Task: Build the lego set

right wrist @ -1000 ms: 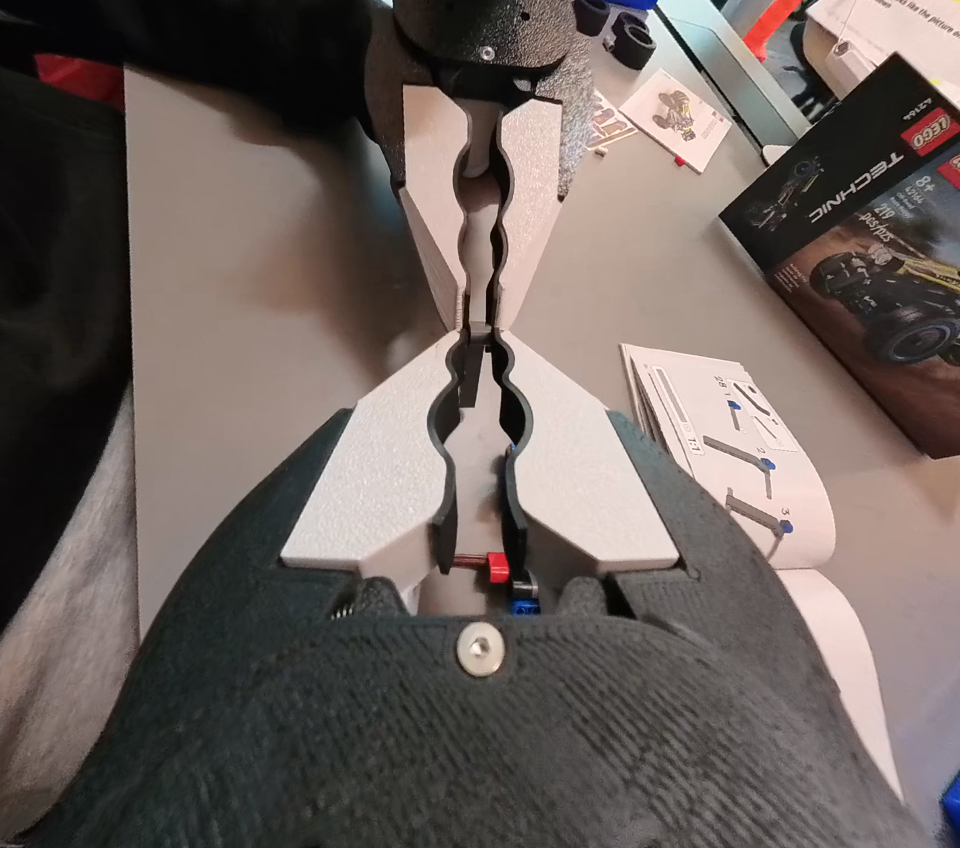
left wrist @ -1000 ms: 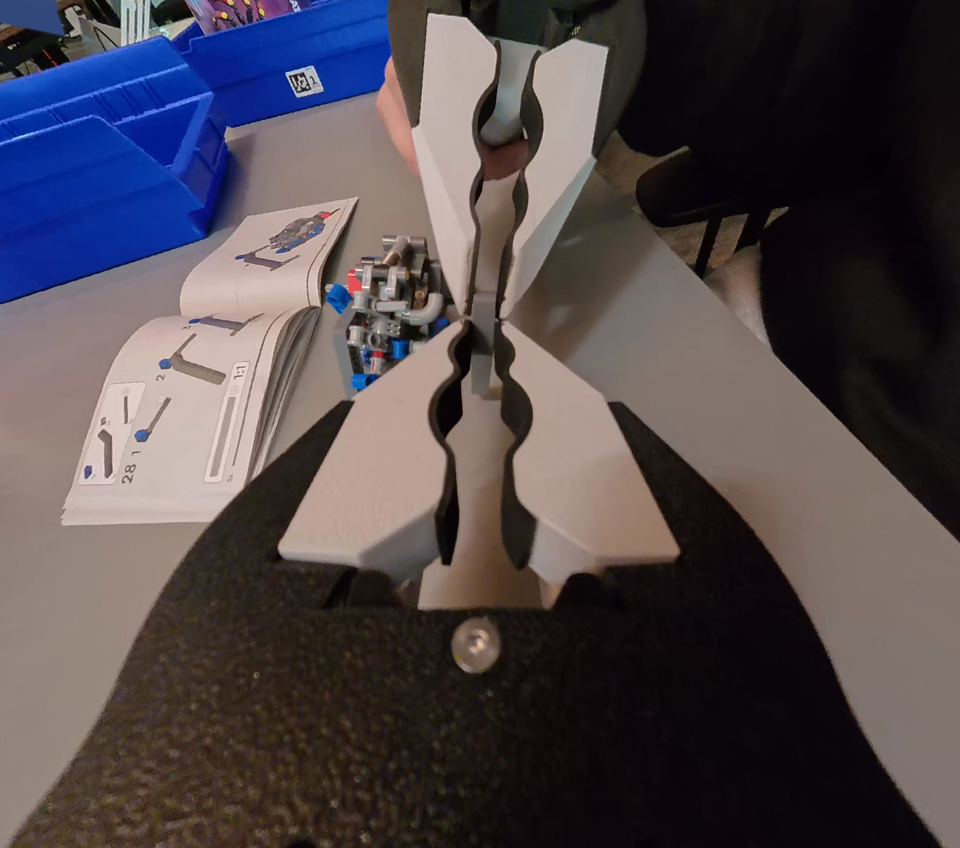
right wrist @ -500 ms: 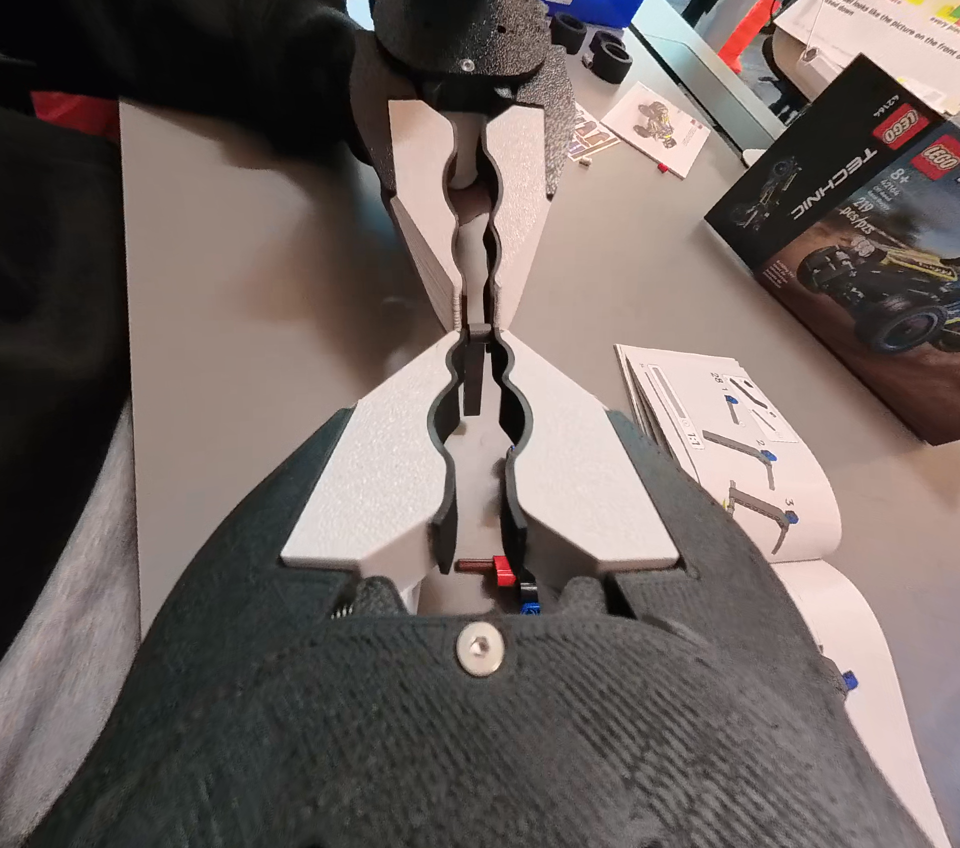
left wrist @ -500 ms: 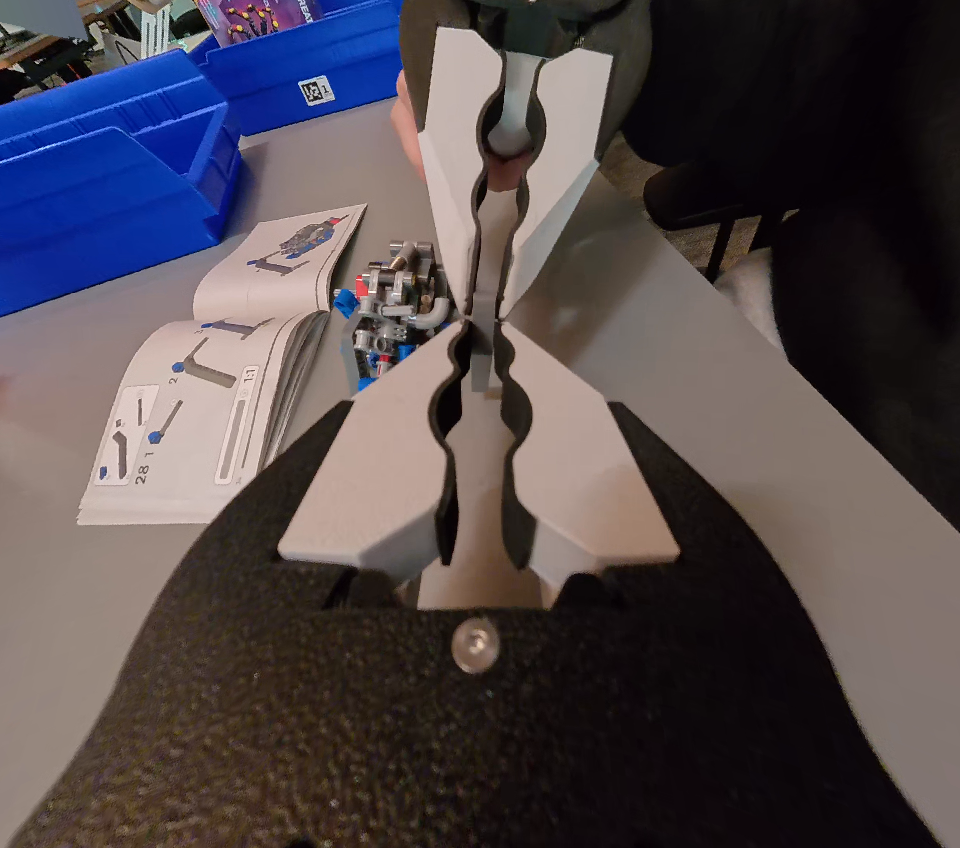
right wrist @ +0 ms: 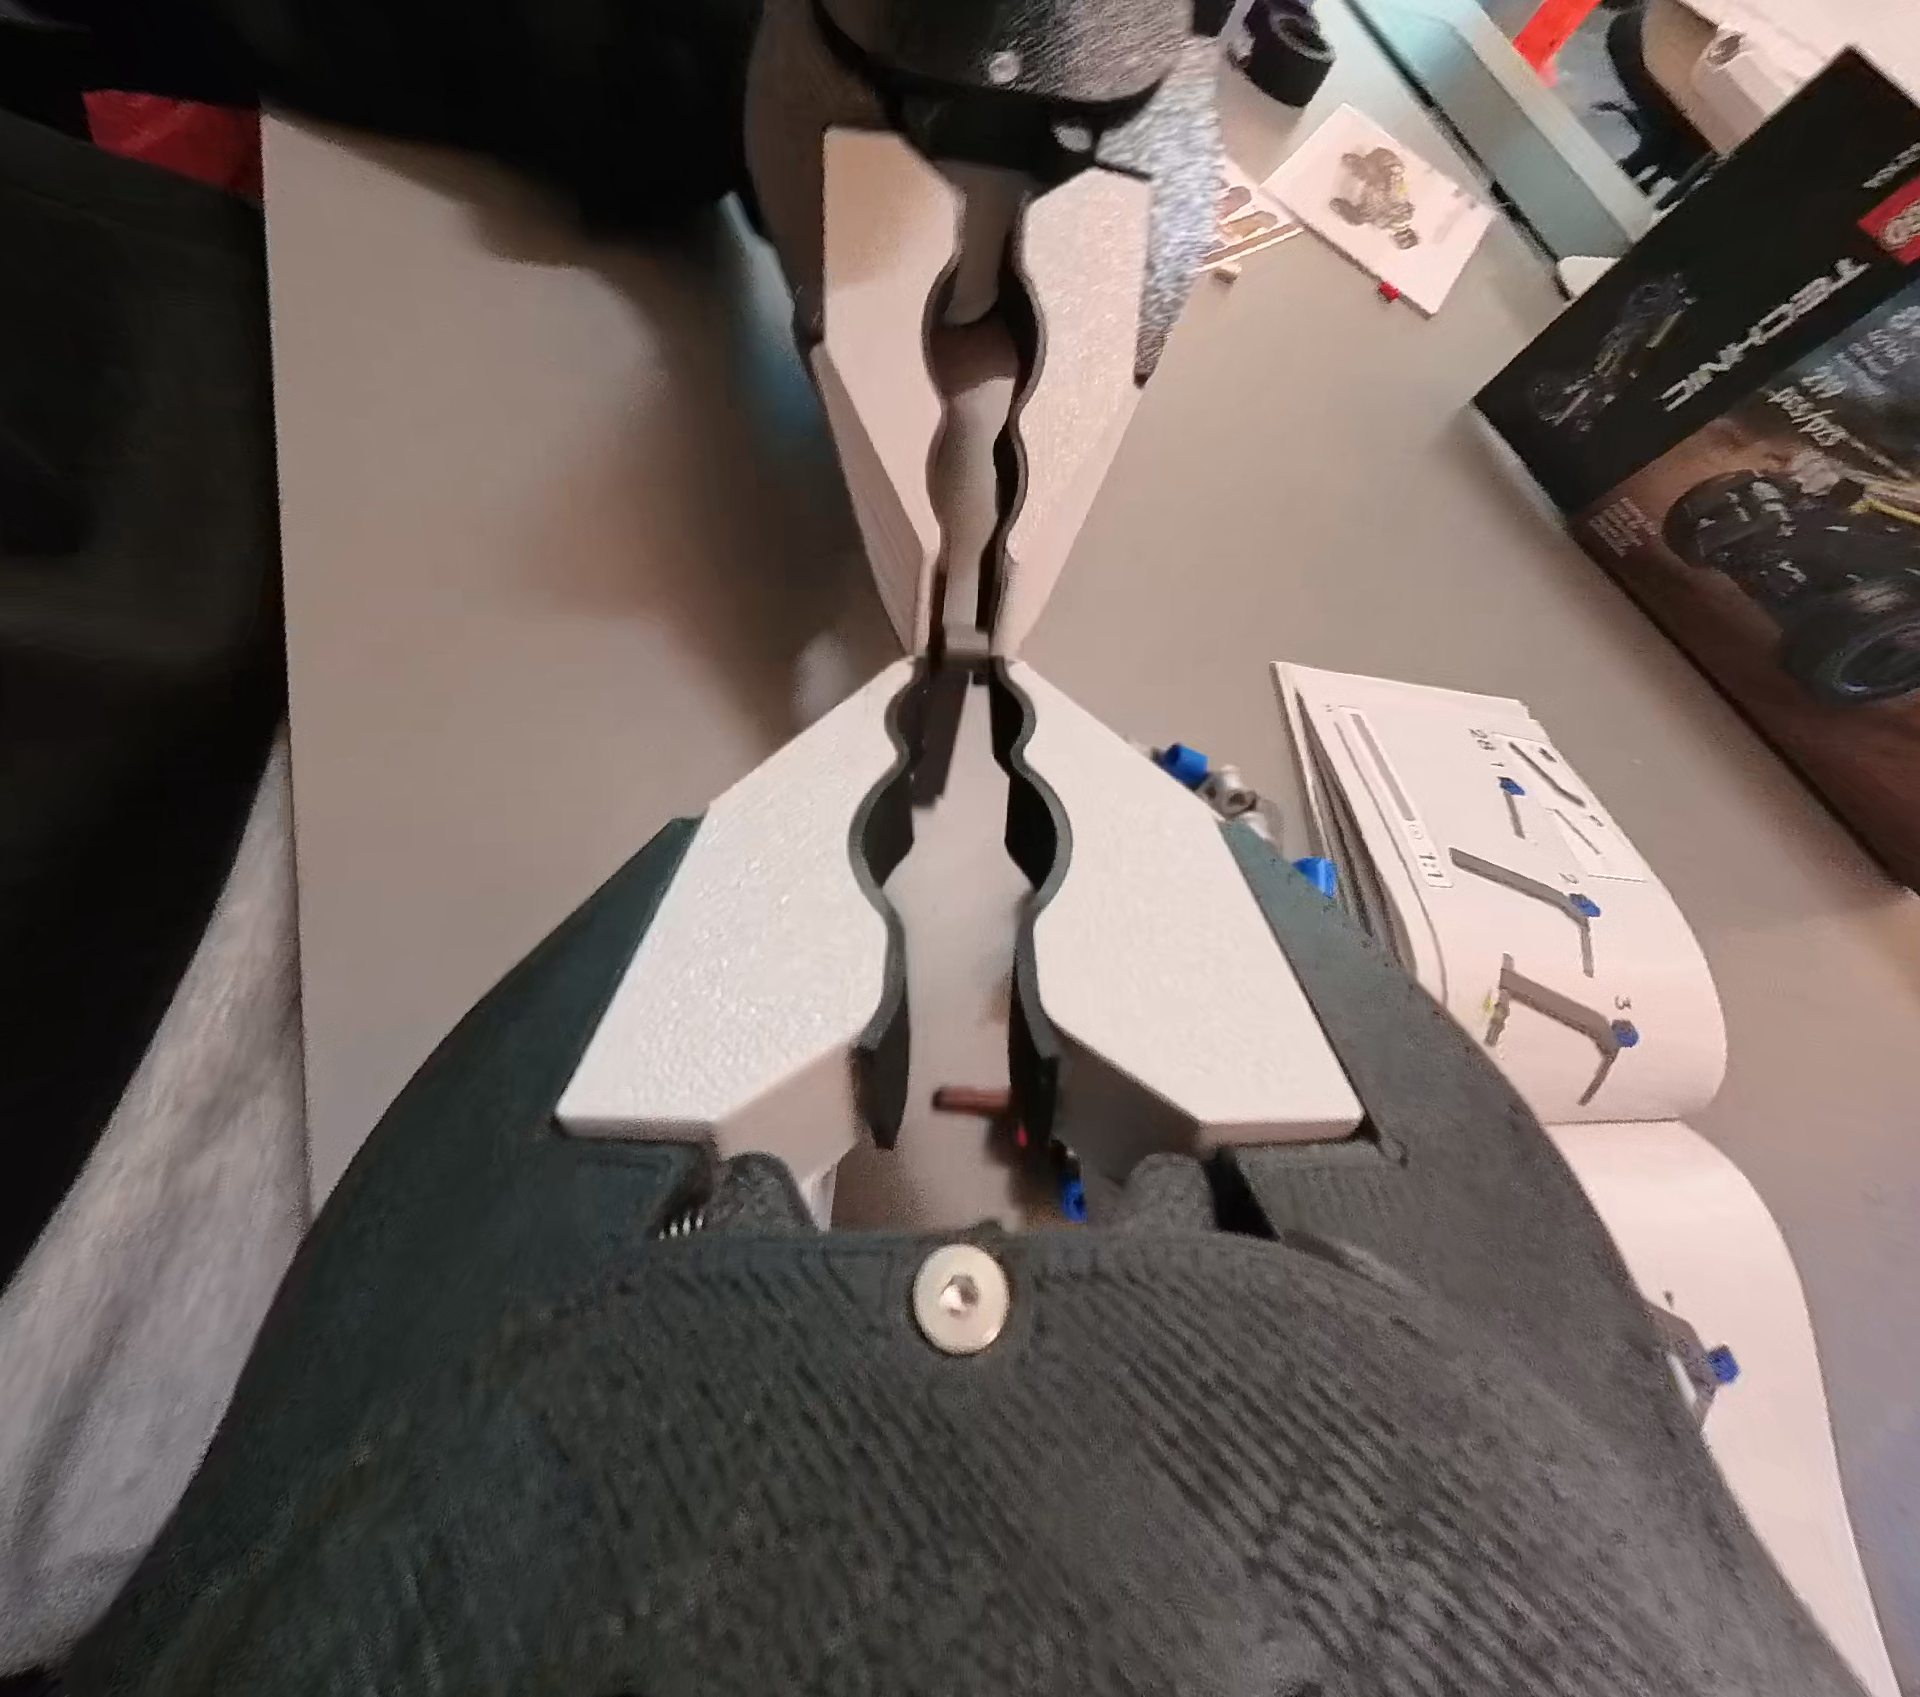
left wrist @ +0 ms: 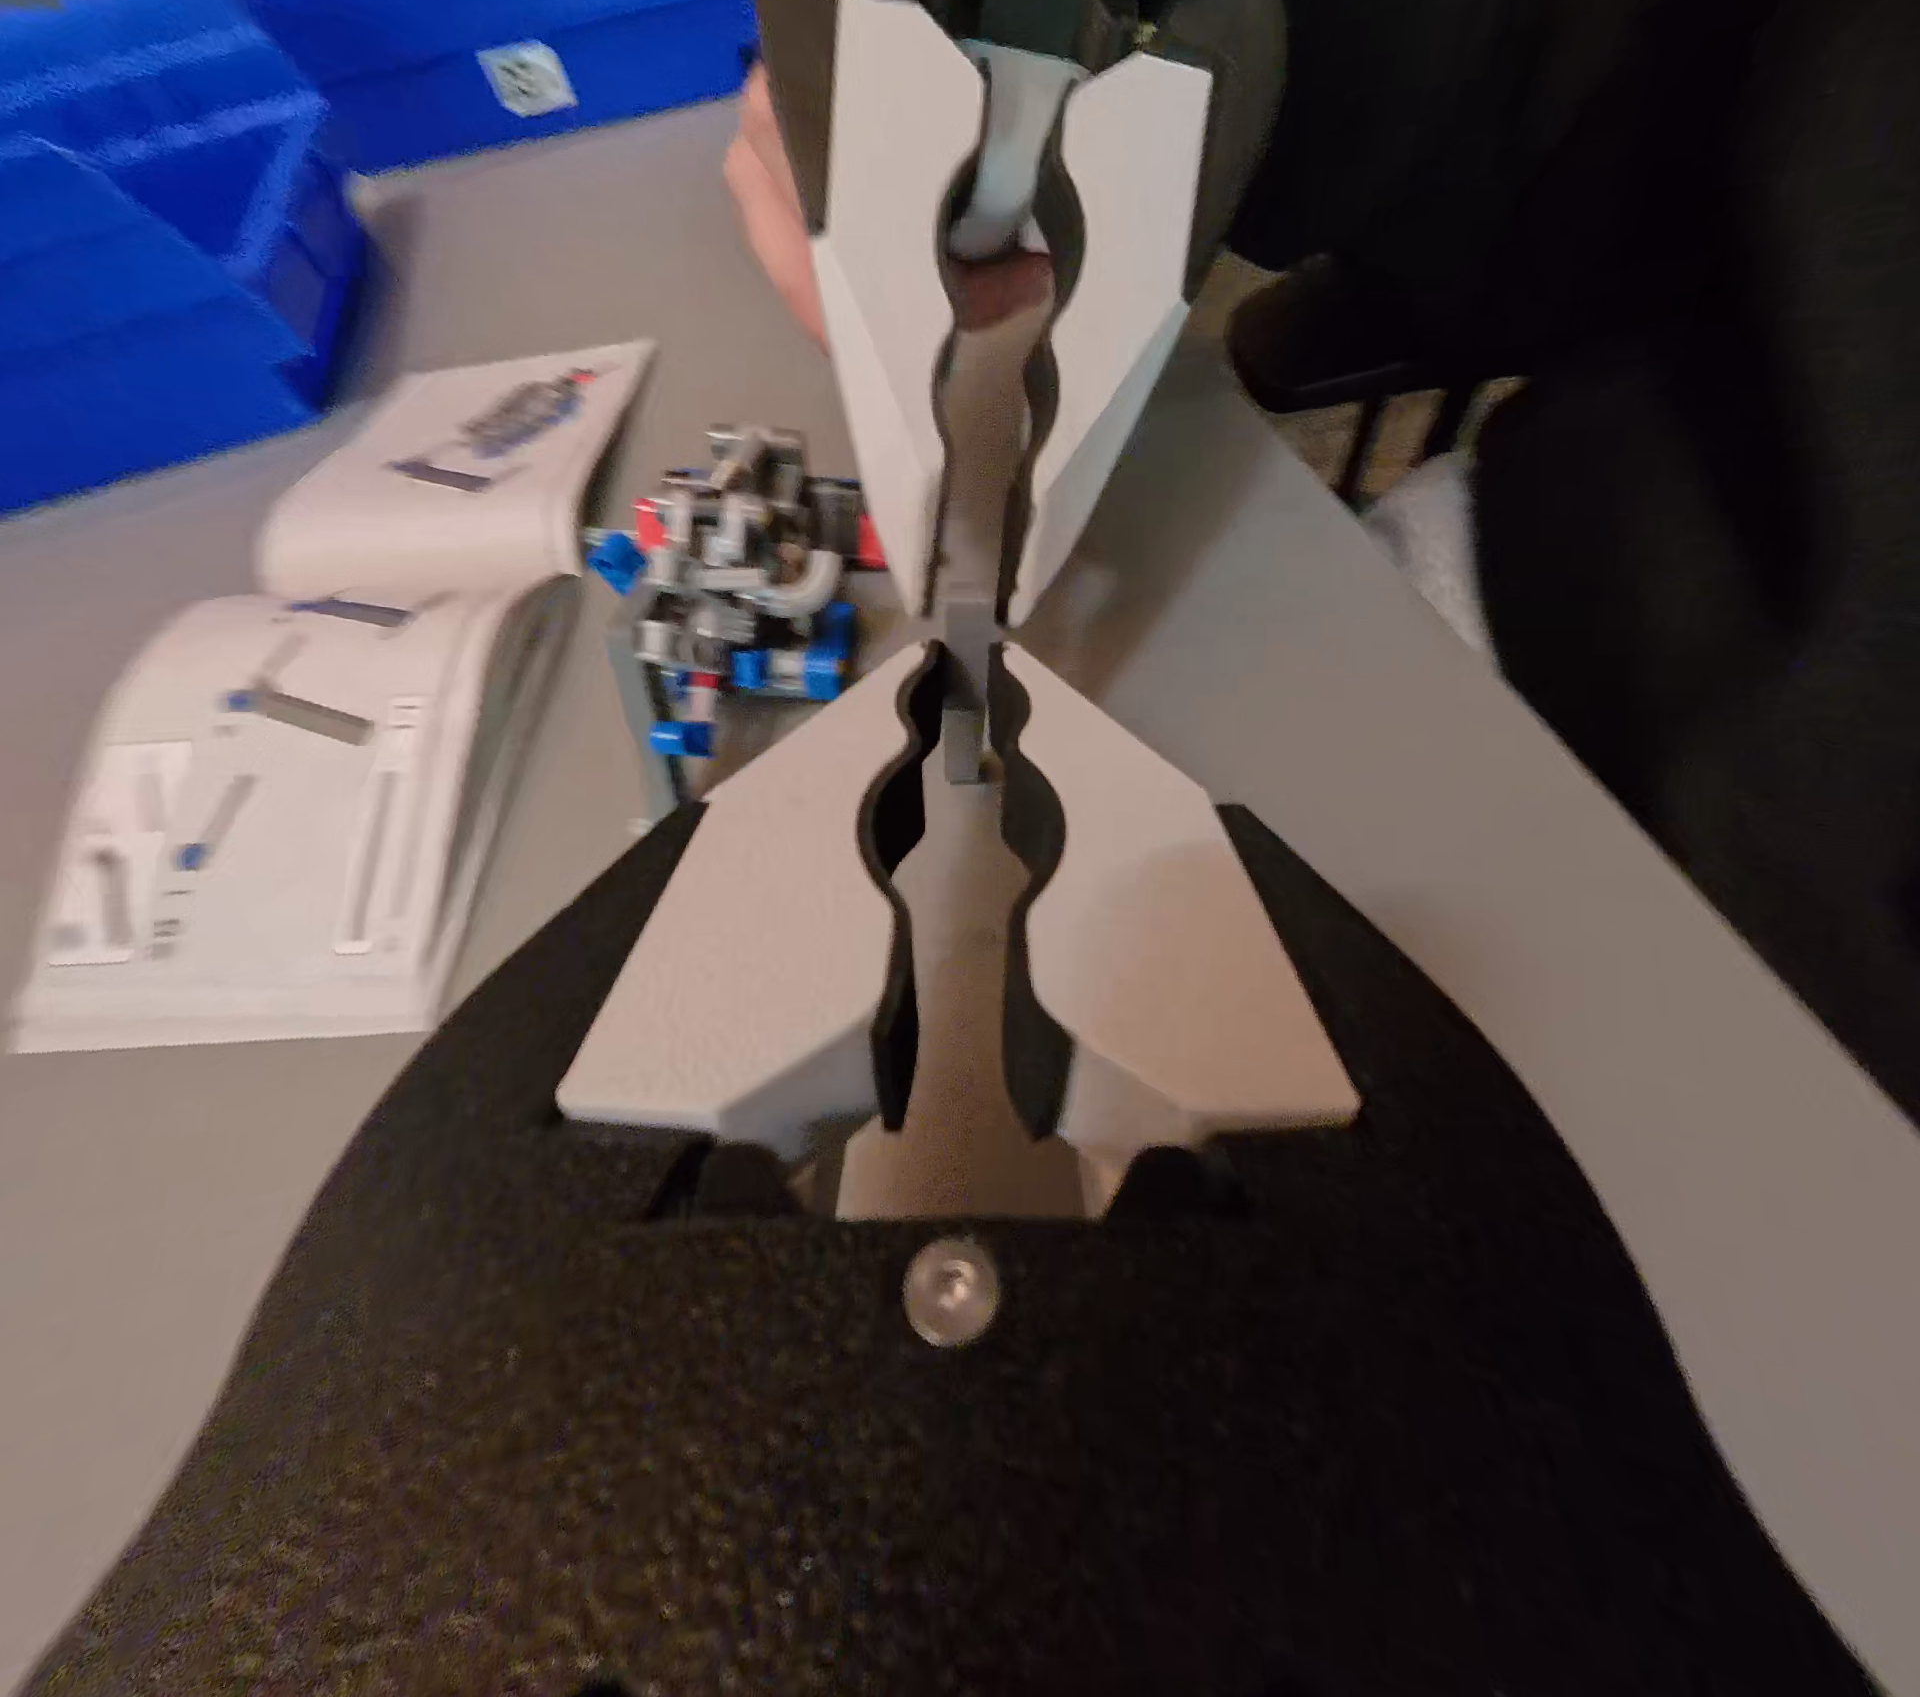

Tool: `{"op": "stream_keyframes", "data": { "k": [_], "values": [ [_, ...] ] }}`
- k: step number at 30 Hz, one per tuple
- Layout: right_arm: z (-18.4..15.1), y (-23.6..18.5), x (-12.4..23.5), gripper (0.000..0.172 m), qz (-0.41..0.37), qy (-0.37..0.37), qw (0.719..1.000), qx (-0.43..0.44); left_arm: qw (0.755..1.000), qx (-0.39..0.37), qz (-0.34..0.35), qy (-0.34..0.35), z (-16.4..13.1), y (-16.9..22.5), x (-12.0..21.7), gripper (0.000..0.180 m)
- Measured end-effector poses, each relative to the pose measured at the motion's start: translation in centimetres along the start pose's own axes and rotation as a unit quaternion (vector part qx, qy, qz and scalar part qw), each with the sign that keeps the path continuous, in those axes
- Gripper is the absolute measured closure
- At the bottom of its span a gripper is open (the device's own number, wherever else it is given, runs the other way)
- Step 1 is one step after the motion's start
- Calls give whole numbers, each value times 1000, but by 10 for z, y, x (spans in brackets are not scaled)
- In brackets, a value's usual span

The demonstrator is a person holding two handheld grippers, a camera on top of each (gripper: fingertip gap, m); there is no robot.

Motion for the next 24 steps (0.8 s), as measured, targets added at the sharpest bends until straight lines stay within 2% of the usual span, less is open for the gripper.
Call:
{"op": "stream_keyframes", "data": {
  "k": [2,3,5,6,7,9,11,13,15,17,20,24],
  "values": [
    [-4,4,15,157,5,-14,1000,10,994,66,-85,-6,-1,7,4,175],
    [-6,13,29,158,-15,-15,1000,7,989,110,-99,-10,-3,6,10,175],
    [-19,47,65,162,-119,-26,992,-18,970,210,-122,-16,-11,3,22,175],
    [-33,69,83,157,-194,-56,979,-31,956,263,-127,-13,-16,0,27,175],
    [-51,86,97,145,-245,-92,965,-30,943,307,-128,-4,-21,-3,30,175],
    [-90,107,110,129,-277,-125,952,-17,916,378,-134,3,-33,-8,31,175],
    [-122,126,111,129,-305,-128,942,-51,902,418,-105,-23,-47,-14,28,171],
    [-137,130,104,126,-269,-126,952,-81,911,403,-84,-41,-47,-17,27,167],
    [-144,132,95,120,-242,-154,956,-53,929,359,-60,-68,-42,-18,28,155],
    [-144,134,85,117,-214,-170,961,-42,934,337,-55,-108,-38,-18,33,144],
    [-148,135,74,117,-176,-189,965,-52,944,296,-38,-140,-23,-26,47,142],
    [-149,135,71,131,-160,-183,966,-87,964,218,51,-140,14,-67,56,147]
  ]
}}
Point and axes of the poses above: each gripper's, where its closed fingertips meet, x back along the fingers, z out of its top, y = z × x across the jaws, the point moved 7 cm from there along x, back along the fingers, and after that the axes turned 13 degrees about -z, right-handed, at the moved point
